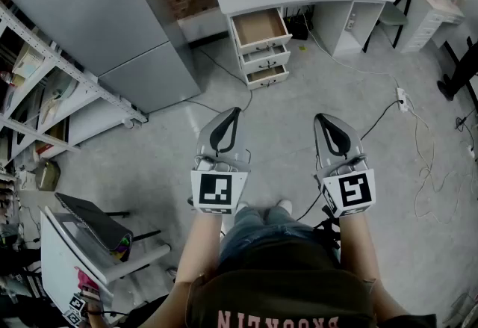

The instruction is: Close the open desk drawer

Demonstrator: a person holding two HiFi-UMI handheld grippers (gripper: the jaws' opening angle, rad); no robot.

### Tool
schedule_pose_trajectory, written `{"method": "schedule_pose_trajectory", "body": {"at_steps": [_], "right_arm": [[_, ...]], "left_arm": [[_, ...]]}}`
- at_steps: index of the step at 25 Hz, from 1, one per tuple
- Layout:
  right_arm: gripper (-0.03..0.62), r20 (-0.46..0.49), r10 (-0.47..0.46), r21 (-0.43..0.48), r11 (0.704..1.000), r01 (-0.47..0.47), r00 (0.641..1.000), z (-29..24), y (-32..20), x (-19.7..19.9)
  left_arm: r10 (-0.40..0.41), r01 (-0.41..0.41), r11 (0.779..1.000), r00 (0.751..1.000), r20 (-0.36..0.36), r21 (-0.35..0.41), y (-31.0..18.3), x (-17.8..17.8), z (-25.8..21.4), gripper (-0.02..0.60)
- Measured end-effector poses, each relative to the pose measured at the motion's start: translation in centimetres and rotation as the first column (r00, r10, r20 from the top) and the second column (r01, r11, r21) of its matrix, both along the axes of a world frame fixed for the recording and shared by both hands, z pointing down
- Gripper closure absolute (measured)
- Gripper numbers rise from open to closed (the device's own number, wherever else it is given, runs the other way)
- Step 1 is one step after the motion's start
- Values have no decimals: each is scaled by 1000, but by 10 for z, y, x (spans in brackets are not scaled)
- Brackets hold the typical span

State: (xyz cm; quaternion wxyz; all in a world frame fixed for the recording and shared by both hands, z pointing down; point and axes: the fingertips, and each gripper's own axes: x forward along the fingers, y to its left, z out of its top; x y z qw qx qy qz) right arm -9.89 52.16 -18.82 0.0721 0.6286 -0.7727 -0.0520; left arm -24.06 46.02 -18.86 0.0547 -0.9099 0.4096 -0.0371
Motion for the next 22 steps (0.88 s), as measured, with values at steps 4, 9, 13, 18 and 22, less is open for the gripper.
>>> {"method": "schedule_pose_trajectory", "body": {"at_steps": [4,9,13,18,22], "right_arm": [[597,5,-1,-3,1000,1,1000,1,6,13],[597,33,-20,2,1000,20,999,0,8,25],[595,46,-32,2,999,32,998,4,5,31],[595,40,-42,-5,999,42,998,6,-5,42],[595,31,-33,-4,999,33,999,8,-23,55]], "left_arm": [[-12,12,1000,1000,5,27,8,10,-2,592],[-22,22,999,1000,15,30,14,21,-1,592],[-37,36,999,999,34,31,9,23,4,592],[-48,48,999,999,23,20,-8,30,5,592],[-44,44,999,999,21,19,-30,42,7,592]]}}
